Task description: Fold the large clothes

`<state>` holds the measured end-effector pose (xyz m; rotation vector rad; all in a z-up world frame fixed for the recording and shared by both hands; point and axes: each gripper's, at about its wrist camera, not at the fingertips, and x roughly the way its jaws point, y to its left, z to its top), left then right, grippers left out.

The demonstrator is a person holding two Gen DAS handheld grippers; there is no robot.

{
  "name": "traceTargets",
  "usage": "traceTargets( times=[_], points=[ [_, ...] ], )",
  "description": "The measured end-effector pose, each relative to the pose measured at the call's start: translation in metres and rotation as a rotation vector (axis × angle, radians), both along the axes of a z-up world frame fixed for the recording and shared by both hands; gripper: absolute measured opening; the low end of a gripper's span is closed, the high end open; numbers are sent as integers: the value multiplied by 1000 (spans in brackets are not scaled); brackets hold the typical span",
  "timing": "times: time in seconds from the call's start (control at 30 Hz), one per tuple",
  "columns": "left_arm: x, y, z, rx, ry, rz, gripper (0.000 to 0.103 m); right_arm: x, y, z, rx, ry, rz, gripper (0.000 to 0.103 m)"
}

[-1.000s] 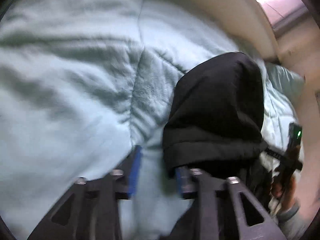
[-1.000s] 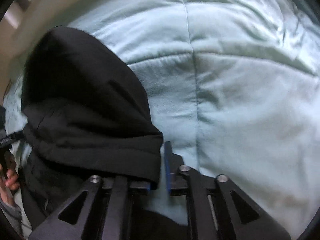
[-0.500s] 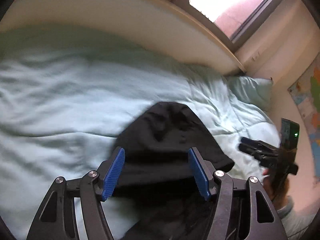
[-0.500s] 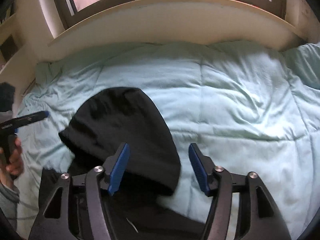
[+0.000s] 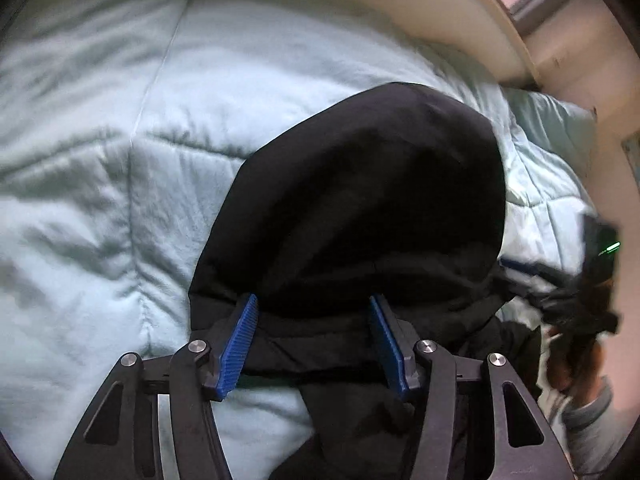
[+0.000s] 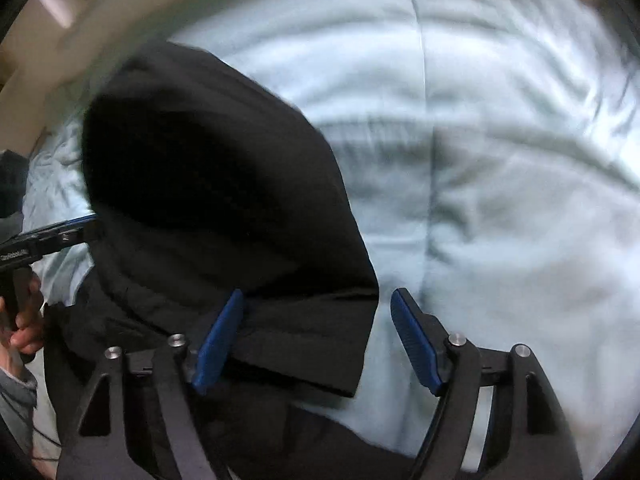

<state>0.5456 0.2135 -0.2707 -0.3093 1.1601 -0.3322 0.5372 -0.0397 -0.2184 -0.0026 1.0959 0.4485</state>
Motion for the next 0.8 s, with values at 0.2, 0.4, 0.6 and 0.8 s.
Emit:
traceTargets(
  times=[0.2,0.4,0.6,0.8],
  points=[
    [-6,-9,3,62,-6,-19,61,19,57,70,62,-187,92,76],
    [-6,-3,-8,33,-12,-11,61,87,116,-21,-70,15,73,57],
    [-11,5,-3,21,-12,-16,61,63,84,-11,82,38,74,56],
    [-27,25,49,-123,-133,-8,62,5,46,11,-17,-18,101,56]
  ],
)
